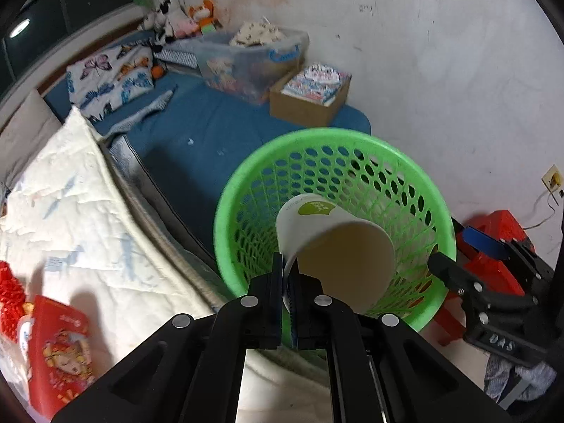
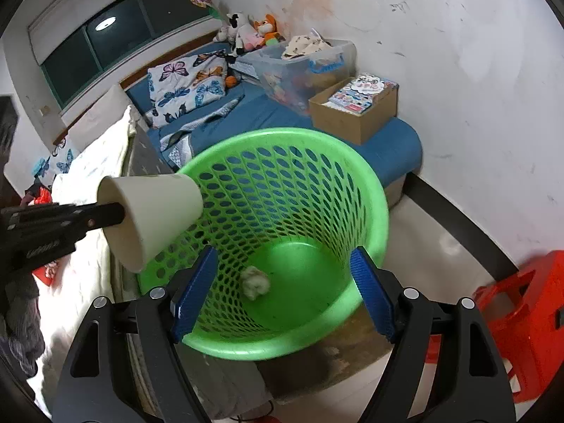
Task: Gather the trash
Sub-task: 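Move both grippers back over the bed toward the remaining trash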
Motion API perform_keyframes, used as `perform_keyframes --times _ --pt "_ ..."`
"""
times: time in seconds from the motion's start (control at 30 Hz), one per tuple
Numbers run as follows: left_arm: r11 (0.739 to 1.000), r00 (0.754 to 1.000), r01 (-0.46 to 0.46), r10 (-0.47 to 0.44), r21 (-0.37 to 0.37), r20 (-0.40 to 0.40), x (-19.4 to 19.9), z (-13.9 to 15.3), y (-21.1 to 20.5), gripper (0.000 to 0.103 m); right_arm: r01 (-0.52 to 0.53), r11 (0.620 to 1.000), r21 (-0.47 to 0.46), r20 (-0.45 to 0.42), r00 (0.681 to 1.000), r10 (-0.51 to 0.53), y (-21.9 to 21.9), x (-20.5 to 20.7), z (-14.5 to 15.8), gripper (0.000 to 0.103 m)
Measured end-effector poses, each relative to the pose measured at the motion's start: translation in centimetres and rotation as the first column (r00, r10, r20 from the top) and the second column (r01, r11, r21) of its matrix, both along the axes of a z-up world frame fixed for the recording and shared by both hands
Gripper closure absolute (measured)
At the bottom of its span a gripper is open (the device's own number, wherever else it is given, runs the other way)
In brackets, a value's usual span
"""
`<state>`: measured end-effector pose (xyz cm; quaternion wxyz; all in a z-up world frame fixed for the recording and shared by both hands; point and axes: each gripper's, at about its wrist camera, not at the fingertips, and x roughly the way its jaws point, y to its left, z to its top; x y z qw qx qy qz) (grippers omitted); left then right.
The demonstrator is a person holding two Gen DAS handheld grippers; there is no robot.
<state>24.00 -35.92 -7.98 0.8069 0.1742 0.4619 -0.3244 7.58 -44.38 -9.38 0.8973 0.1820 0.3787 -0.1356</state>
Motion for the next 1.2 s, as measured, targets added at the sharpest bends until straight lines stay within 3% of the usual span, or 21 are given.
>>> perform_keyframes --times 0.1,0.3,0.67,0.77,1.03,1.2 --pt "1.000 1.000 -0.006 0.006 0.023 -0.006 0.6 -0.7 -0.7 0.096 0.009 1.000 0.008 -0.008 1.000 -0.009 -0.1 -0.3 -0.4 0.025" --pt "0.999 1.000 -0.026 0.026 0.033 -0.002 0.9 -1.4 -0.8 0.066 0.018 1.000 0.020 -0.017 1.000 -0.018 -0.4 -0.8 -0.8 0.025" --pt "0.996 0.997 -0.072 0.074 -0.061 0.027 -0.7 1.4 3.4 0.065 -0.034 0.999 0.006 0.014 0.999 0.034 2.0 -1.2 1.0 0.026" --pt "0.990 0.994 -0.099 0.103 -0.105 0.041 -1.8 2.8 5.7 0.061 -0.064 0.998 0.001 0.026 0.998 0.064 3.6 -1.3 1.9 0.025" --pt "0.968 0.972 -0.180 0.202 -0.175 0.117 -5.3 5.8 13.1 0.056 -0.168 0.986 -0.026 0.067 0.983 0.169 9.0 -1.6 4.2 0.023" --pt "0.945 0.946 -0.250 0.285 -0.210 0.157 -7.4 7.0 18.0 0.052 -0.225 0.973 -0.052 0.083 0.970 0.229 12.3 -1.8 5.3 0.021"
